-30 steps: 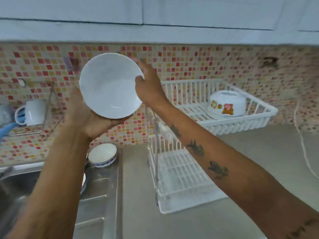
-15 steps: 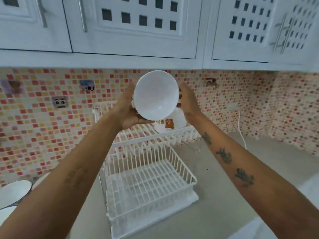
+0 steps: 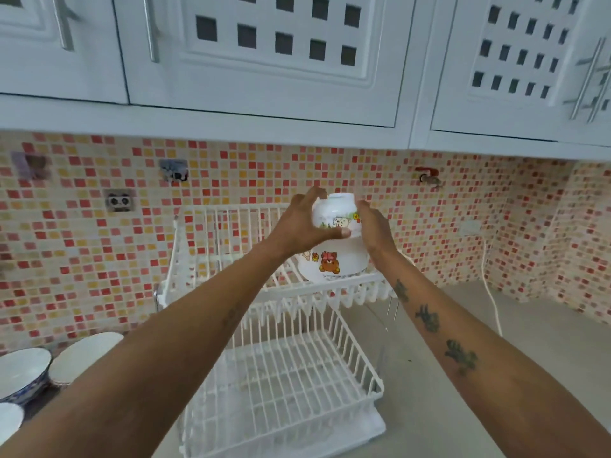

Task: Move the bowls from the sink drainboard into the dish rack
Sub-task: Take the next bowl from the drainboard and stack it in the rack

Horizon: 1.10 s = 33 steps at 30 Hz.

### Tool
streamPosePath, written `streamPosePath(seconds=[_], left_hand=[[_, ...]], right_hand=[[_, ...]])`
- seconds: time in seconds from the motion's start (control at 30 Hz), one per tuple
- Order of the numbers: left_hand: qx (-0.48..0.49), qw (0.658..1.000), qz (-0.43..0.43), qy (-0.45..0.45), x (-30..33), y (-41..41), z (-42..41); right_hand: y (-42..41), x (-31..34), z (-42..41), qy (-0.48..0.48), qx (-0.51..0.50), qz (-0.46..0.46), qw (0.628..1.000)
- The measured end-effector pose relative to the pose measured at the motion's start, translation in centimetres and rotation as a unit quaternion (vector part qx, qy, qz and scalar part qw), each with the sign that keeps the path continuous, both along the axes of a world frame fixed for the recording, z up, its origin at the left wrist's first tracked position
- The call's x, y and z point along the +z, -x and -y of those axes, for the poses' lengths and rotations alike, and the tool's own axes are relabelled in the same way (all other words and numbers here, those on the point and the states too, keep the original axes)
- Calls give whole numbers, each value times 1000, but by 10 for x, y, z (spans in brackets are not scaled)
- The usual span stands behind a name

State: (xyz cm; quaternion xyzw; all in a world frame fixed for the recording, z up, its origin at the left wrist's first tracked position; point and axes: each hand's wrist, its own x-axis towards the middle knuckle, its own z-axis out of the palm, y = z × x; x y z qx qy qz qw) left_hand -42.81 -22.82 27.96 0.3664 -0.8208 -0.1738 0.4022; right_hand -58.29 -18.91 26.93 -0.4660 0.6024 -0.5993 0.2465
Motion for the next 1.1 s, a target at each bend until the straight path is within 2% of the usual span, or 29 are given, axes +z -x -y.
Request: streamPosePath(seconds=[0.2,0.43,0.6,0.8,0.87,0.97,1.1], left_hand=[[3,999,27,19,-19,10,11],[-18,998,66,-13,-27,9,14],[-17,993,109,-28,-30,9,13],[-14,992,118,-31,-32,9,13],[-20,993,111,-39,-32,9,14],[-40,992,100,-68,-31,9,13],[-31,991,35,-122,-18,-1,7]], right_hand=[[-2,3,-5,-44,-13,16,999],[2,-3,3,-121,6,44,992],[0,-5,5,-152,7,29,988],[-1,-6,9,-161,-12,0,987],[-1,-8,12,-161,-28,-43,986],[-4,-9,11,-150,-66,-165,973],[-11,-9,5,-78,-124,-249,957]])
